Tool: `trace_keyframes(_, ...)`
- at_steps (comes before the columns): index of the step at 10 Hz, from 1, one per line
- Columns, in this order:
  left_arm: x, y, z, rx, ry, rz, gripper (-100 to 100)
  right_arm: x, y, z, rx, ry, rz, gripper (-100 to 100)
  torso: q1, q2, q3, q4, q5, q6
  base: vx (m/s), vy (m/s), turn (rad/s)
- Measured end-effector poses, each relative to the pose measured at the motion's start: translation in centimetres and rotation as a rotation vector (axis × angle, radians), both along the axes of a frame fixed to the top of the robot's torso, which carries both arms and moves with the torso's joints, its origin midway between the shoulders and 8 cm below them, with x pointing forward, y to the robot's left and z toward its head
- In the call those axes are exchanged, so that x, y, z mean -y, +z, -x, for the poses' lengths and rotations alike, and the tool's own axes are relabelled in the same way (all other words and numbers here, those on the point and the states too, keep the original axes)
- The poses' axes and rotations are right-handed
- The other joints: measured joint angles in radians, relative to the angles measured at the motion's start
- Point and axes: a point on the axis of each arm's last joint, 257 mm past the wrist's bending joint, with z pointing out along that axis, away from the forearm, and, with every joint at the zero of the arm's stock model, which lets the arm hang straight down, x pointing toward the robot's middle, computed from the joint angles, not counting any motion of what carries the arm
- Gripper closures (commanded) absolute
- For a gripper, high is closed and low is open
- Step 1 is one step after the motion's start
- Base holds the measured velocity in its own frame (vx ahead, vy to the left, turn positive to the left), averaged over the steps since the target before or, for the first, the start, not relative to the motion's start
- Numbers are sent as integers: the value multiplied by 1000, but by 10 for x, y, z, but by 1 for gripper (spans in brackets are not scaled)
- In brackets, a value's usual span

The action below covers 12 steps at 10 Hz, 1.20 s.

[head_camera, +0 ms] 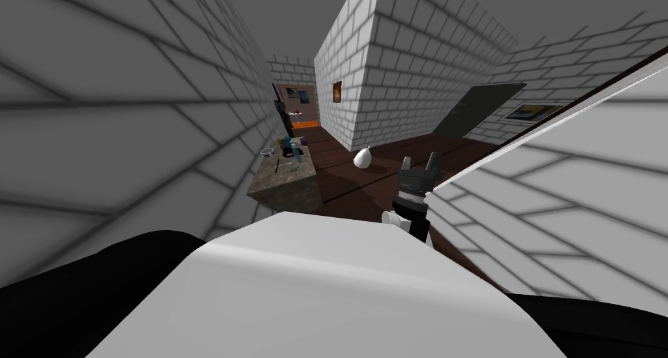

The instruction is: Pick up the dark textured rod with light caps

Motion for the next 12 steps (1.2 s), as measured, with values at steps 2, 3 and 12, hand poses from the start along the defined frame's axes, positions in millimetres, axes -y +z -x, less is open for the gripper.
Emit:
trace_keyframes(2, -15, -16, 28, -95, -27, -20, -100, 0, 0, 0, 0, 0, 0, 0, 0, -1, -1, 0, 0, 0, 11, -53, -244)
trace_keyframes(3, -22, -24, 41, -145, -45, -31, -100, 0, 0, 0, 0, 0, 0, 0, 0, -2, -1, 0, 0, 1, 15, -35, -129)
trace_keyframes(12, -122, -58, 151, -528, -83, -138, -100, 0, 0, 0, 0, 0, 0, 0, 2, -4, -2, -1, 0, 1, 20, -21, -190)
